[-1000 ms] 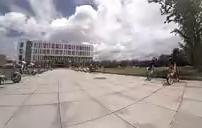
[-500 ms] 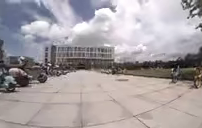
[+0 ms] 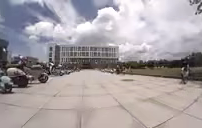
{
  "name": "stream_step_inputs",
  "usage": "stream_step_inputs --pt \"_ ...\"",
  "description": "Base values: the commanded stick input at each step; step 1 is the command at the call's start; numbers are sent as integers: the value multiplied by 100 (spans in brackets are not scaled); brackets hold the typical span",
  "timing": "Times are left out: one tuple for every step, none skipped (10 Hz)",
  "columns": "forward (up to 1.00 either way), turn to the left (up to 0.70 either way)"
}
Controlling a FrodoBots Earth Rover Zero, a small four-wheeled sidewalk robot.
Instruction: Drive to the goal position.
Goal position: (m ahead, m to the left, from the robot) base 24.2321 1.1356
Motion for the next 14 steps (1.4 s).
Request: stream_step_inputs --pt "70 3" --pt "70 3" --pt "70 3" --pt "70 3" --pt "70 3" --pt "70 3" --pt "70 3" --pt "70 3" --pt "70 3" --pt "70 3" --pt "70 3" --pt "70 3" --pt "70 3" --pt "70 3"
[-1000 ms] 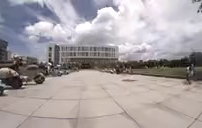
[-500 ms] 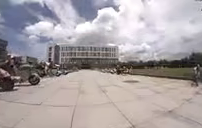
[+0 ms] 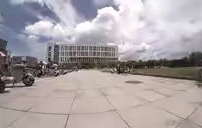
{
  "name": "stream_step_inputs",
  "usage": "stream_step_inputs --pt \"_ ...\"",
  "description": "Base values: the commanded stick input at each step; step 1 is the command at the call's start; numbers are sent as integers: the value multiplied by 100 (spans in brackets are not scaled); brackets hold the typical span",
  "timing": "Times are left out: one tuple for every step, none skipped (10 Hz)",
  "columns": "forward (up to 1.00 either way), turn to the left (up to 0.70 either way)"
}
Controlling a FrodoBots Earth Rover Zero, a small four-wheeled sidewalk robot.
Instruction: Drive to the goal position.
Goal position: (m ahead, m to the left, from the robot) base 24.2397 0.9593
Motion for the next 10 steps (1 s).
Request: stream_step_inputs --pt "70 3" --pt "70 3" --pt "70 3" --pt "70 3" --pt "70 3" --pt "70 3" --pt "70 3" --pt "70 3" --pt "70 3" --pt "70 3"
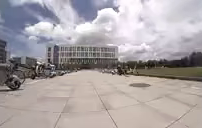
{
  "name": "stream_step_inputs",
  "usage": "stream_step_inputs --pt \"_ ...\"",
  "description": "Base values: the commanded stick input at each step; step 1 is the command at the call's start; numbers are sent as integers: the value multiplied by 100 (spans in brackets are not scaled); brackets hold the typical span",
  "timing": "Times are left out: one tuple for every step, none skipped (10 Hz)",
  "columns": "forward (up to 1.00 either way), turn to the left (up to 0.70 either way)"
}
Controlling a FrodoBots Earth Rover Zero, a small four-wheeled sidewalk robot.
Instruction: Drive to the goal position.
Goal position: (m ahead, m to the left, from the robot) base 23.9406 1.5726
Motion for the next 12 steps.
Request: stream_step_inputs --pt "70 3" --pt "70 3" --pt "70 3" --pt "70 3" --pt "70 3" --pt "70 3" --pt "70 3" --pt "70 3" --pt "70 3" --pt "70 3" --pt "70 3" --pt "70 3"
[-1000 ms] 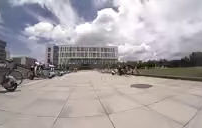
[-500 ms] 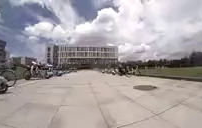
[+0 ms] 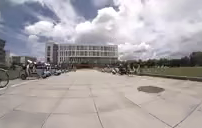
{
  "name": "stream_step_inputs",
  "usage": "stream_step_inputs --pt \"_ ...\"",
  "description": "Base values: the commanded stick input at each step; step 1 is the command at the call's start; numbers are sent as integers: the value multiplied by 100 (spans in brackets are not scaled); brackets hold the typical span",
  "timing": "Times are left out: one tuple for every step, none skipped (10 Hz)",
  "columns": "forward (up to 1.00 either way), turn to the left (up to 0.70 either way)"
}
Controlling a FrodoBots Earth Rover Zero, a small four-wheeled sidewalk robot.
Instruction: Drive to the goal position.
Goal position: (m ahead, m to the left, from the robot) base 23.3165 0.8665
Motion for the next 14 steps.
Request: stream_step_inputs --pt "70 3" --pt "70 3" --pt "70 3" --pt "70 3" --pt "70 3" --pt "70 3" --pt "70 3" --pt "70 3" --pt "70 3" --pt "70 3" --pt "70 3" --pt "70 3" --pt "70 3" --pt "70 3"
